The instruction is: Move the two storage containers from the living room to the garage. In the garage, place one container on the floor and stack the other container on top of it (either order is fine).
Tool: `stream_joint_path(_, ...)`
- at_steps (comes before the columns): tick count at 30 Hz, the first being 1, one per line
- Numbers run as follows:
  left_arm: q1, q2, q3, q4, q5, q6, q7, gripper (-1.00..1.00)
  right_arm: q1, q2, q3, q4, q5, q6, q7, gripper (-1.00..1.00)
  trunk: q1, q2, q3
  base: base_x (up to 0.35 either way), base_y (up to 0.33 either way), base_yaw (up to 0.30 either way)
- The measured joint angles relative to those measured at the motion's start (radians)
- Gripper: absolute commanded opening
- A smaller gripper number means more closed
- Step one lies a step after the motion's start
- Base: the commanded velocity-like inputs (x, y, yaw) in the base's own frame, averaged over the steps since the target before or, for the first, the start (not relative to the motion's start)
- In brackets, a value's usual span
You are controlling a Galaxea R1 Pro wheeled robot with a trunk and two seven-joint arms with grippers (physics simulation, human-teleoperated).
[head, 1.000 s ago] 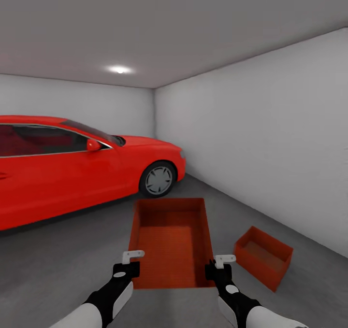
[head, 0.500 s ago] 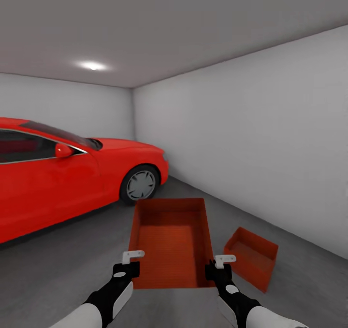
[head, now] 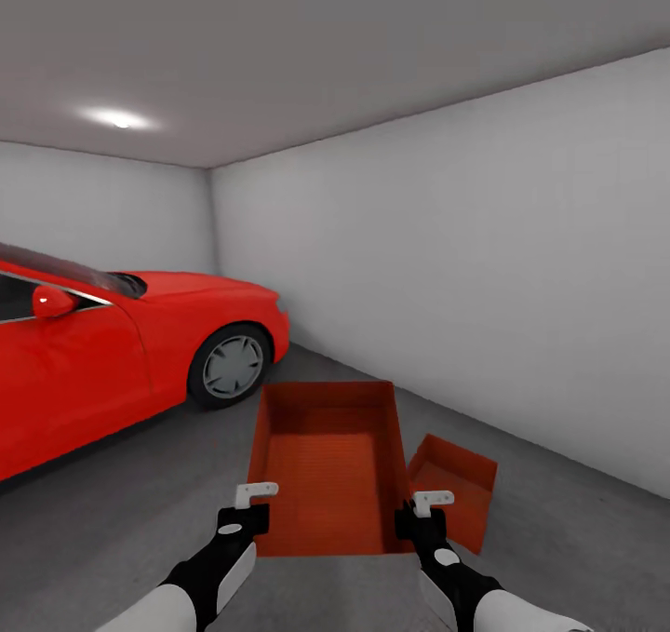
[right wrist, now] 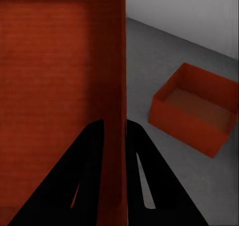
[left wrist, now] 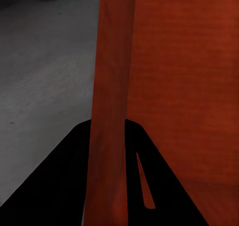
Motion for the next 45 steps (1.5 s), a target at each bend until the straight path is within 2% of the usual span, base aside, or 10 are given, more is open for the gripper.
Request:
stream_joint_path(11, 0.001, 0.000, -0.001, 0.000, 0.001, 0.000, 0.000, -1.00, 0.000, 0.000, 0.000, 0.002, 0.000, 0.000, 0.000, -1.00, 0.000, 0.000, 0.004, 0.051, 0.000, -0.278)
stream_joint_path(45, 0.000, 0.000, -0.001, 0.001, 0.000, 0.000, 0.000, -1.00, 0.000, 0.000, -0.001, 0.002, -0.001, -0.001, 0.001, -1.00, -0.001, 0.000, 0.011, 0.318, 0.000, -0.278)
